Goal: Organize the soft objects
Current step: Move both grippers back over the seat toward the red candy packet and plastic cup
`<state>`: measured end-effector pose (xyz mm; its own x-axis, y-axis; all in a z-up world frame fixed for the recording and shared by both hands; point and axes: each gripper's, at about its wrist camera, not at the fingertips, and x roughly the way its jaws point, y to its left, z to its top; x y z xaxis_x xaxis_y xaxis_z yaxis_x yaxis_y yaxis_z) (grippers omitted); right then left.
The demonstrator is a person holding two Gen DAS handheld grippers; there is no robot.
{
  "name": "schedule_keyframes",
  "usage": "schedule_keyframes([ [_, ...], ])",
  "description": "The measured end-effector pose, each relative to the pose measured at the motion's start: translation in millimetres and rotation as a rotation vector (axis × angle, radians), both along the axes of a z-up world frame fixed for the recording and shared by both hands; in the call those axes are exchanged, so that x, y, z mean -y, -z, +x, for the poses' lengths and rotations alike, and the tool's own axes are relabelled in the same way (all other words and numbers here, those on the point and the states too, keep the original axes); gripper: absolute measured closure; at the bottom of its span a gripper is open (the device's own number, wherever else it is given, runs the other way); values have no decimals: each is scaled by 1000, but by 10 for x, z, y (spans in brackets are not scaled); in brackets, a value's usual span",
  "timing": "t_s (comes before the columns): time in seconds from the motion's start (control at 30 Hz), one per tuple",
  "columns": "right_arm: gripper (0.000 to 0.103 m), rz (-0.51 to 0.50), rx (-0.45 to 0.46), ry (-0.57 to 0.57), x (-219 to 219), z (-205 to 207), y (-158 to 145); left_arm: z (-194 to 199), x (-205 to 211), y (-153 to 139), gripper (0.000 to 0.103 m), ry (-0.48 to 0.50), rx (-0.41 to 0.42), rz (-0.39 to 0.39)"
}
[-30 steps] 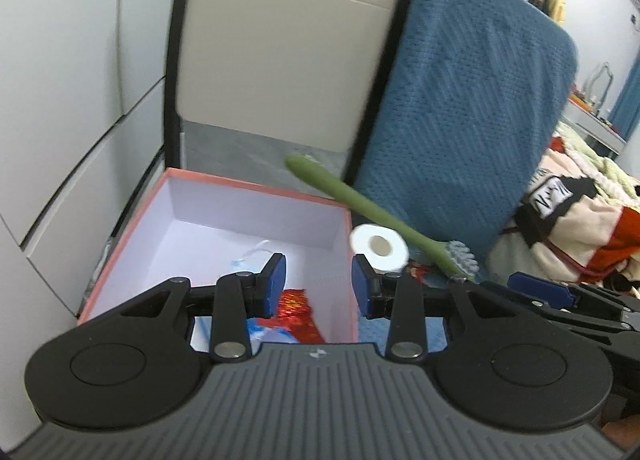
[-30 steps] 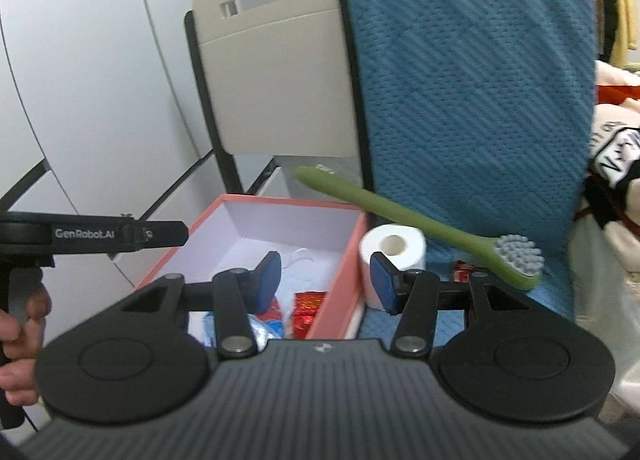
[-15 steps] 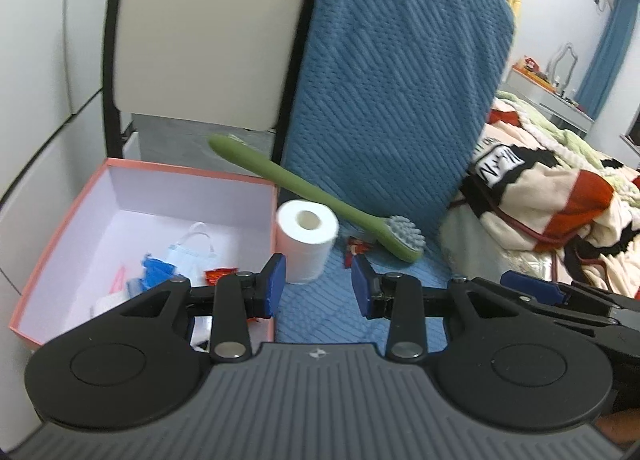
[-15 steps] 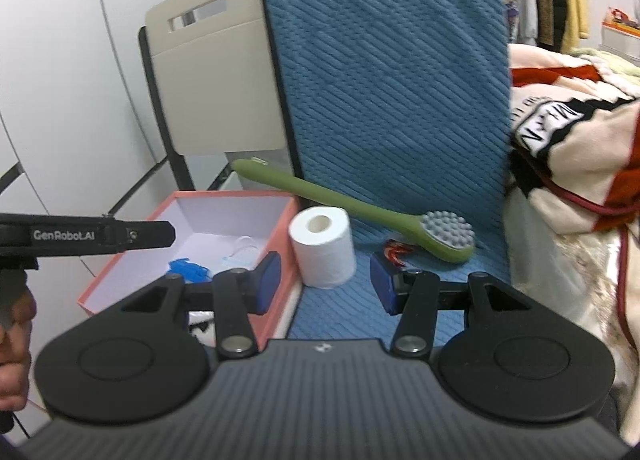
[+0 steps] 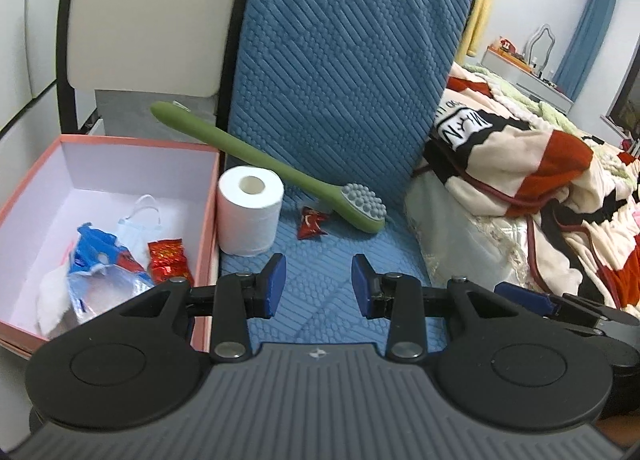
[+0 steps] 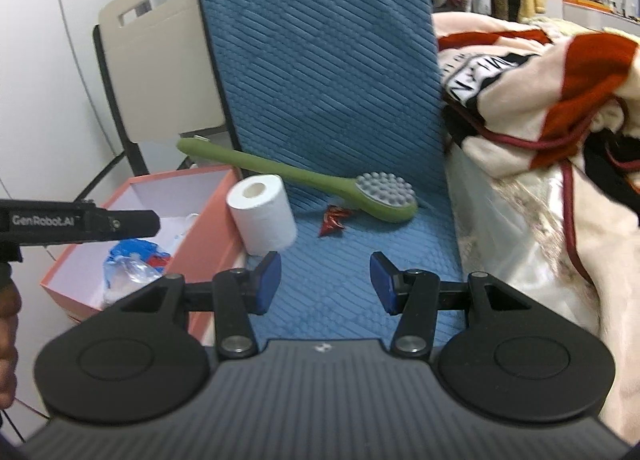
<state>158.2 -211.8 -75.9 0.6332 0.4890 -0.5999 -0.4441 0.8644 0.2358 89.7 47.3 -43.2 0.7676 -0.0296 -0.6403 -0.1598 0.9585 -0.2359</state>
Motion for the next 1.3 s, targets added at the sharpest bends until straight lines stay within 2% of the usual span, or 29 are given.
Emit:
schedule_keyframes([
  [0.33, 51, -12, -41, 58, 283, 19, 459, 137, 261, 341, 62, 36, -25, 9],
  [0.9, 51, 18, -41, 87, 398, 80, 715, 458, 383, 837, 62, 70, -73, 19],
  [1.3, 51, 105, -86, 80, 276, 548, 936, 811, 352, 1106, 62, 52, -93, 14],
])
